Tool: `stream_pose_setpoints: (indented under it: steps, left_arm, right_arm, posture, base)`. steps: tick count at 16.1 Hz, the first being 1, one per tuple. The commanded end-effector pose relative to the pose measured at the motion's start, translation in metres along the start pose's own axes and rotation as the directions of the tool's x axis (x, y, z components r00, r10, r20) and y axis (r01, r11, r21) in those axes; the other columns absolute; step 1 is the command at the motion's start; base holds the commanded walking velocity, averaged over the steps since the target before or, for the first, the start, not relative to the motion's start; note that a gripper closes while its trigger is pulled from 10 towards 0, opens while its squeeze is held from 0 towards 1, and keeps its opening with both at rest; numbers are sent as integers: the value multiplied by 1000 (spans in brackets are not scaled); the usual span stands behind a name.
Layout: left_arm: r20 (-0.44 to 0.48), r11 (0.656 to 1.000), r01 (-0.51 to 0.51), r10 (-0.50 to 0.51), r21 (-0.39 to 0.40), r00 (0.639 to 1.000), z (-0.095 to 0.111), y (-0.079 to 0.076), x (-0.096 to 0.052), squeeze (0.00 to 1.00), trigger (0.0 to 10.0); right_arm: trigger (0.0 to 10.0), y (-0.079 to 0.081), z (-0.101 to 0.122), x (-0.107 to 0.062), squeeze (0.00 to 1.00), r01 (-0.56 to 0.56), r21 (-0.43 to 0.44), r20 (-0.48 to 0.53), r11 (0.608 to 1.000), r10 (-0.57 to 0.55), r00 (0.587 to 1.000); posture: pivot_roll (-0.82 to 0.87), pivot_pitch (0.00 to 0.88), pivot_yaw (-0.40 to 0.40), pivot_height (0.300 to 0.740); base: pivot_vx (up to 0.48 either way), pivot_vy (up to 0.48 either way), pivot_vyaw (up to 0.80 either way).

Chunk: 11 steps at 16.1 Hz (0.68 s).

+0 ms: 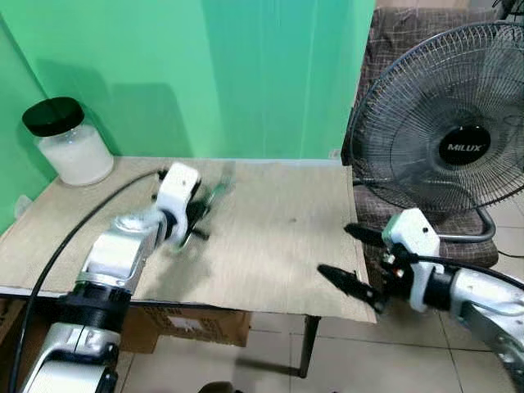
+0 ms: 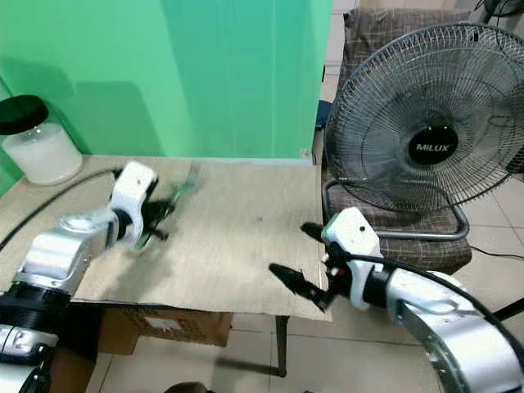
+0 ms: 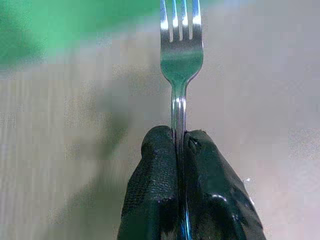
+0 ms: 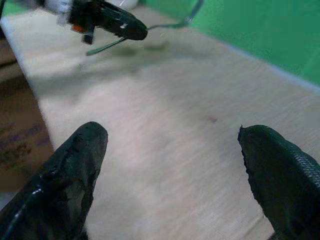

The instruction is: Setting the table

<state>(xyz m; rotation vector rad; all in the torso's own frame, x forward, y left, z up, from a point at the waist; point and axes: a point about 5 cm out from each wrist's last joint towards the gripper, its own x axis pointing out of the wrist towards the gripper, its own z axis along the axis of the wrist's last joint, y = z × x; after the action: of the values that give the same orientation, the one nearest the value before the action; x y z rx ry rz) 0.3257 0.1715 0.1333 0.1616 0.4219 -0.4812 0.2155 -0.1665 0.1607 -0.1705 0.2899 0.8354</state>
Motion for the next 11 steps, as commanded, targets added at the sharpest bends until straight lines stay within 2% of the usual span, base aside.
stream_pose_setpoints:
  steps: [1,2,3,5,6,8,9,10,11]
  left_arm:
    - [84,1000,30,-30,2,996,12,-3,-5,0,0]
    - [235,993,105,-112,46,965,28,-15,-14,0,0]
    - [293,990,135,-144,48,945,33,-22,-19,0,0]
    - [370,987,155,-161,44,915,40,-31,-25,0,0]
    - [414,988,149,-151,39,897,43,-37,-30,0,0]
    - [457,994,89,-109,65,883,44,-46,-38,0,0]
    - [464,994,68,-98,81,880,43,-51,-41,0,7176]
    - [467,995,0,-49,103,883,39,-57,-45,0,10000]
    - [466,994,-11,-42,110,884,38,-58,-45,0,10000]
  right_arm:
    - [10000,-4,2,0,0,45,-14,14,999,-45,999]
    - [10000,-6,4,5,0,108,0,47,994,-108,993]
    - [10000,-7,5,6,0,148,10,66,989,-149,987]
    - [10000,-11,4,8,0,236,46,92,971,-239,967]
    - [10000,-14,2,11,0,326,39,96,945,-328,940]
    - [10000,-14,0,16,0,404,171,109,898,-425,899]
    - [10000,-14,2,15,0,434,186,133,882,-460,878]
    - [10000,-15,1,15,0,488,207,119,848,-517,848]
    - [10000,-16,1,15,0,497,202,122,844,-525,842]
  posture:
    - [78,0,86,740]
    - [64,0,95,740]
    - [62,0,95,740]
    - [59,0,89,740]
    - [57,0,82,740]
    - [57,0,73,740]
    - [56,0,71,740]
    - [57,0,63,740]
    - [58,0,63,740]
  base:
    - [0,0,0]
    - [0,0,0]
    - [0,0,0]
    - [0,0,0]
    - [0,0,0]
    - [0,0,0]
    - [0,0,0]
    - [0,0,-688]
    - [0,0,-688]
